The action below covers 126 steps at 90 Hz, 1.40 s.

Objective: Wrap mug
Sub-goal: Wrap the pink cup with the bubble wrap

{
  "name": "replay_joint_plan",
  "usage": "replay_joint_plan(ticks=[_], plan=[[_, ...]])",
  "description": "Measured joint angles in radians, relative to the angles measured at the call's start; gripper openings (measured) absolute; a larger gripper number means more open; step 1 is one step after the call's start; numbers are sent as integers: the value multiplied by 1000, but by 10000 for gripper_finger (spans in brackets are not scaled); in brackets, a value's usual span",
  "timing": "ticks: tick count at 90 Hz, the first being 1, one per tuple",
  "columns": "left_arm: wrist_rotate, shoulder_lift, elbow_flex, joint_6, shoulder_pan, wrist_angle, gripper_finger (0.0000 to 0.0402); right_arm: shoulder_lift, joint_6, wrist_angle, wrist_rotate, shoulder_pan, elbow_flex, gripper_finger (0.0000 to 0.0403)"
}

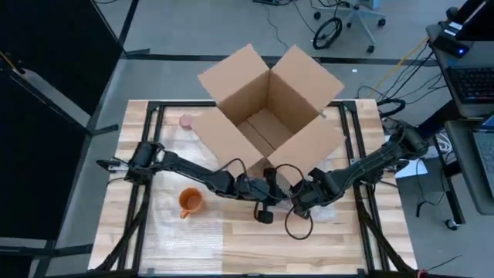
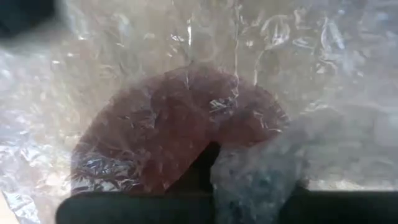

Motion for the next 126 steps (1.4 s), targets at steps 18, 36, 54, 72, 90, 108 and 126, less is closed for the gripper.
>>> replay_joint_plan(ticks=[18, 36, 54, 72, 90, 108, 126], plan=[[-83, -135, 0, -59, -44, -310, 0, 0, -8, -1, 0, 0, 0, 0], [-242, -183, -35, -112, -34, -488, 0, 0, -8, -2, 0, 0, 0, 0], [-278, -171, -100, -244, -9, -504, 0, 0, -7, -3, 0, 2, 1, 0], [-373, -144, -146, -200, 31, -272, 0, 0, -8, -3, 0, 2, 2, 0], [-375, -109, -146, -70, 93, -66, 0, 0, -4, -2, 4, 2, 2, 0], [-289, -98, -146, -68, 115, -70, 0, 0, -3, 0, 16, 2, 2, 0], [-490, -115, -147, -155, 61, -301, 0, 0, -7, 1, 22, 2, 2, 0]])
